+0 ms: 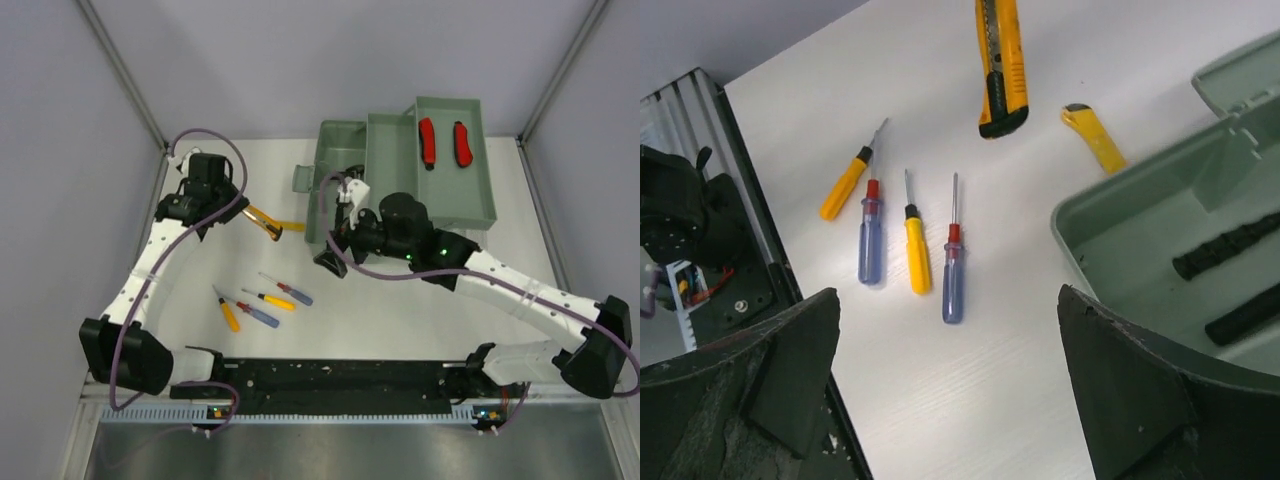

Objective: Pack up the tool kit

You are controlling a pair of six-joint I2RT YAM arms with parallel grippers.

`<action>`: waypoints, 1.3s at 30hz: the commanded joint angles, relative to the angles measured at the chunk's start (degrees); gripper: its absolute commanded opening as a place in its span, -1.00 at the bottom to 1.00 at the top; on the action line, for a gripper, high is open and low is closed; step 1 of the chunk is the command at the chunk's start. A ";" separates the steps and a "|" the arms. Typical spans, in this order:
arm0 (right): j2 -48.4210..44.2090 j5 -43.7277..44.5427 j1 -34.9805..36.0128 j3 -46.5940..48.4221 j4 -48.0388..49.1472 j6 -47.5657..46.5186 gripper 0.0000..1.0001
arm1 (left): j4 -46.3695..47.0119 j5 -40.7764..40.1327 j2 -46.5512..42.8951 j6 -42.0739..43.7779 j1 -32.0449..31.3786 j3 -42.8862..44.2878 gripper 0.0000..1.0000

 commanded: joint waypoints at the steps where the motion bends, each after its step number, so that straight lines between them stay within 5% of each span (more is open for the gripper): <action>1: 4.37 10.47 7.62 4.84 8.28 -9.46 0.76 | -2.41 1.58 -4.93 0.98 -1.63 0.06 -1.00; 10: 18.96 27.61 17.39 11.35 20.67 -20.62 0.75 | -5.32 8.78 -9.95 0.54 -3.39 1.03 -1.00; 19: 26.70 33.16 19.24 13.72 25.87 -22.91 0.54 | -7.25 12.57 -13.82 0.19 -3.57 0.86 -1.00; 24: 29.34 37.81 20.20 14.87 27.62 -24.67 0.26 | -7.25 12.57 -14.17 -0.08 -3.57 0.77 -1.00; 34: 32.15 43.71 20.99 16.89 27.63 -26.69 -0.65 | -7.34 12.48 -14.61 -0.17 -3.65 1.38 -1.00; 37: 31.28 44.15 20.99 16.54 27.89 -26.69 -0.84 | -7.34 12.57 -14.79 0.01 -3.57 2.09 -0.73; 39: 30.05 44.15 21.08 16.01 28.07 -26.78 -0.89 | -7.25 12.05 -15.05 0.09 -3.57 2.53 -0.19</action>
